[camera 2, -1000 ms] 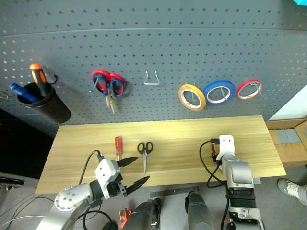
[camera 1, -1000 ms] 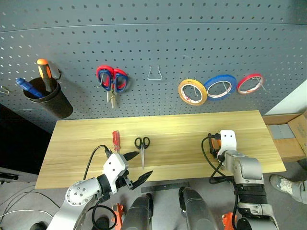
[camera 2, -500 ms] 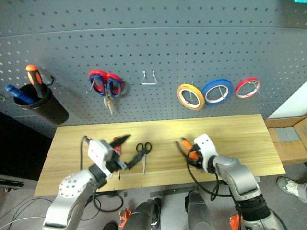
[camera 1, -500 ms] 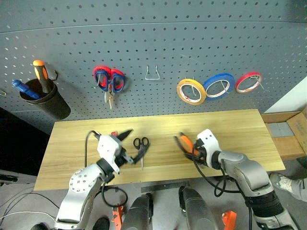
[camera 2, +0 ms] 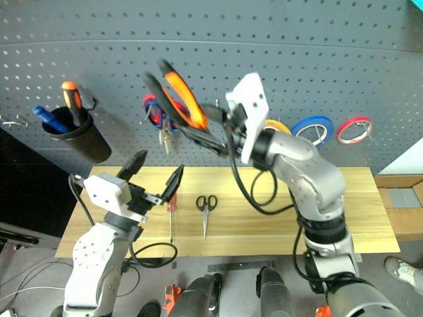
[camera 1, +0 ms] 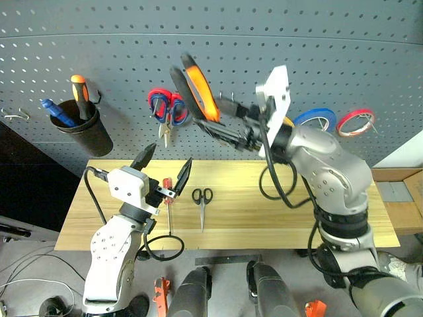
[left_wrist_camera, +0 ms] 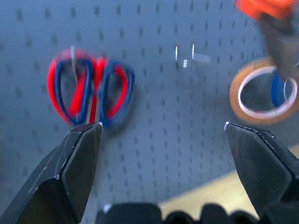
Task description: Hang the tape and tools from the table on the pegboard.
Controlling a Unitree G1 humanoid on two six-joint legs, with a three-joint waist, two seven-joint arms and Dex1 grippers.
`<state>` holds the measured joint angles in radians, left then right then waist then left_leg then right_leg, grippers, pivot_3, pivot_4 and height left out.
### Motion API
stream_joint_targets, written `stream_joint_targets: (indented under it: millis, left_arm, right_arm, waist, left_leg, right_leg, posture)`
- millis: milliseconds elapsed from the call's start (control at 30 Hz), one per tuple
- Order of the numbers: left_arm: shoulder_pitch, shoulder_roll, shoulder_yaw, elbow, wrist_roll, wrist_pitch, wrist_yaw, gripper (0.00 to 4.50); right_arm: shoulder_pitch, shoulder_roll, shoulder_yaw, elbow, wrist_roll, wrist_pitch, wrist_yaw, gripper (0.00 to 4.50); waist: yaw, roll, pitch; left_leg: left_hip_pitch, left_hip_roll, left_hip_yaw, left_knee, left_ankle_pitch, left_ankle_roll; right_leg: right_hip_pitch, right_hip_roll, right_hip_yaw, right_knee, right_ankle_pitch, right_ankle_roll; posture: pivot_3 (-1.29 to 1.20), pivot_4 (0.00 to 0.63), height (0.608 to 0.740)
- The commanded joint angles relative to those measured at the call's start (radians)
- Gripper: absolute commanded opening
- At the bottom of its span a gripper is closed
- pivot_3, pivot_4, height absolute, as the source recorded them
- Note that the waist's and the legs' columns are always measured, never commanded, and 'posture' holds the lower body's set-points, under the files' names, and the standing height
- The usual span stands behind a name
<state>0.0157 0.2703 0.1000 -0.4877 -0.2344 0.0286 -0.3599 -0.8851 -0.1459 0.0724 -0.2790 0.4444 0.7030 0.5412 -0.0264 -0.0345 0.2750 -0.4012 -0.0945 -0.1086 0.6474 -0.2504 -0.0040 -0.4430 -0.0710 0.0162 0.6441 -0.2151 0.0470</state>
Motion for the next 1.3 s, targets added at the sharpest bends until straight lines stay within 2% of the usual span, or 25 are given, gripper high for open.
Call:
stream_joint_targets:
  millis: [33, 100, 200, 367, 567, 867, 1100, 1300]
  left_arm:
    - [-0.004, 0.001, -0.020, -0.039, -0.003, 0.011, 0.002, 4.50]
    - [0.001, 0.004, -0.025, -0.038, -0.010, 0.031, 0.001, 4.50]
    - [0.002, 0.005, -0.031, -0.037, -0.003, 0.043, 0.005, 4.50]
    - [0.004, 0.008, -0.032, -0.050, -0.005, 0.063, 0.009, 4.50]
    - [0.025, 0.018, -0.021, -0.075, -0.008, 0.080, 0.009, 4.50]
    - [0.022, 0.037, -0.007, -0.080, 0.001, 0.096, 0.010, 4.50]
    - [0.031, 0.055, 0.002, -0.076, 0.008, 0.090, 0.005, 4.50]
    - [0.018, 0.056, -0.004, -0.067, 0.016, 0.092, 0.008, 4.50]
  right_arm:
    - [-0.107, 0.063, -0.008, 0.133, -0.152, -0.257, -0.138, 2.27]
    - [-0.124, 0.079, 0.047, 0.221, -0.250, -0.398, -0.163, 2.27]
    - [-0.148, 0.154, 0.039, 0.375, -0.300, -0.537, -0.244, 2.27]
    - [-0.172, 0.202, 0.026, 0.569, -0.353, -0.685, -0.296, 2.27]
    - [-0.138, 0.217, 0.041, 0.685, -0.417, -0.829, -0.343, 2.27]
    - [-0.080, 0.232, 0.038, 0.722, -0.438, -0.890, -0.374, 2.27]
    - [0.041, 0.234, 0.113, 0.692, -0.525, -0.927, -0.384, 2.27]
    - [0.058, 0.259, 0.102, 0.669, -0.547, -0.878, -0.431, 2.26]
  waist:
    - [0.000, 0.000, -0.004]
    - [-0.001, -0.001, -0.014]
    - [-0.005, -0.001, -0.021]
    - [-0.004, -0.001, -0.021]
    - [-0.003, -0.001, -0.021]
    - [-0.002, -0.001, -0.028]
    - [-0.001, 0.001, -0.042]
    - [-0.002, 0.000, -0.051]
  left_leg:
    - [0.000, 0.000, 0.001, 0.000, 0.000, -0.001]
    - [0.000, 0.000, 0.001, -0.001, 0.001, -0.001]
    - [0.000, 0.001, 0.002, -0.001, 0.001, -0.001]
    - [0.001, 0.001, 0.003, -0.001, 0.002, -0.002]
    - [0.000, 0.001, 0.003, -0.001, 0.002, -0.002]
    - [0.001, 0.001, 0.003, -0.001, 0.002, -0.002]
    - [0.001, 0.001, 0.003, -0.001, 0.002, -0.002]
    - [0.003, 0.001, 0.003, -0.001, 0.002, -0.003]
  right_leg:
    - [-0.001, 0.000, 0.000, 0.000, 0.001, -0.001]
    - [-0.002, 0.001, 0.000, 0.001, 0.001, -0.001]
    - [-0.002, 0.001, 0.000, 0.001, 0.001, -0.001]
    - [-0.003, 0.001, 0.000, 0.002, 0.002, -0.003]
    - [-0.003, 0.001, 0.000, 0.002, 0.002, -0.004]
    - [-0.003, 0.001, 0.000, 0.003, 0.002, -0.004]
    - [-0.003, 0.002, 0.001, 0.004, 0.002, -0.004]
    - [-0.002, 0.002, 0.001, 0.004, 0.002, -0.004]
  posture:
    - [0.01, 0.160, 0.740]
    - [0.00, 0.161, 0.740]
    - [0.01, 0.168, 0.740]
    - [0.02, 0.179, 0.740]
    - [0.05, 0.177, 0.740]
    - [0.06, 0.160, 0.740]
    - [0.07, 0.156, 0.740]
    - [0.07, 0.161, 0.740]
